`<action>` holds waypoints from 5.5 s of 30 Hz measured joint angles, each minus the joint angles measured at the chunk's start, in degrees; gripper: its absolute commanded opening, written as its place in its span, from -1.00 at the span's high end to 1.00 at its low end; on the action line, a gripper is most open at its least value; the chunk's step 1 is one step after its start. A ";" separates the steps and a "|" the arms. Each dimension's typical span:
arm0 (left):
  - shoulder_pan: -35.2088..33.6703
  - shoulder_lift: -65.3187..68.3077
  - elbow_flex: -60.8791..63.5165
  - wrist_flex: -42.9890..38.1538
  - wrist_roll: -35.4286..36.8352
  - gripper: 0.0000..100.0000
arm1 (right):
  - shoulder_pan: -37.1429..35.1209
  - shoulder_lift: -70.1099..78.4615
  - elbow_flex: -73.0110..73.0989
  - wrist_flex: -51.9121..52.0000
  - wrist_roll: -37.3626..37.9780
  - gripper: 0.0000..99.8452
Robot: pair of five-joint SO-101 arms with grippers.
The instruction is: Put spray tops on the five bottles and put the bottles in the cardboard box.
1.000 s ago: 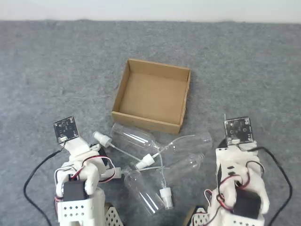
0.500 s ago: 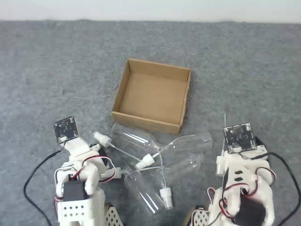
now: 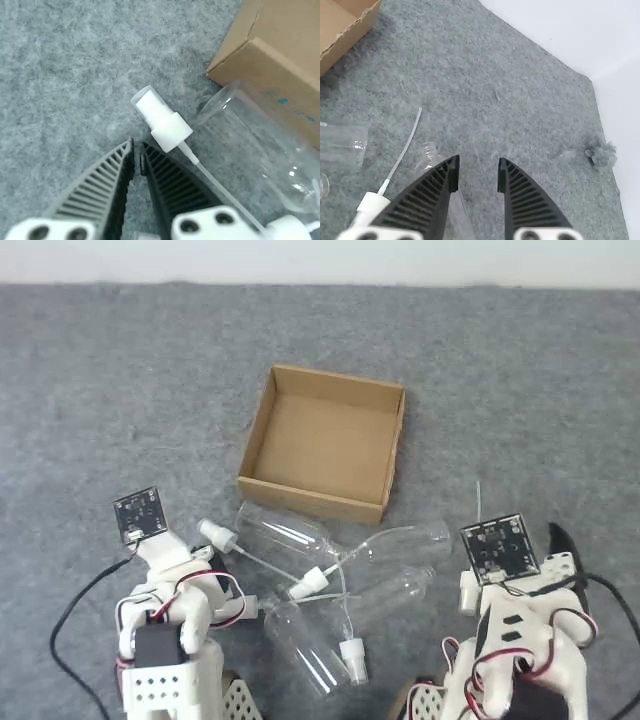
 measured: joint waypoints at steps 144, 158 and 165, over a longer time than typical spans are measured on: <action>0.00 0.00 0.00 0.00 0.00 0.98 | 1.76 93.01 -16.00 -19.69 9.32 0.71; 0.00 0.00 0.00 0.00 0.00 0.98 | 1.85 93.01 -16.70 -15.91 9.32 0.93; 0.00 0.00 0.00 0.00 0.00 0.98 | 1.85 93.01 -26.02 -3.78 9.32 0.99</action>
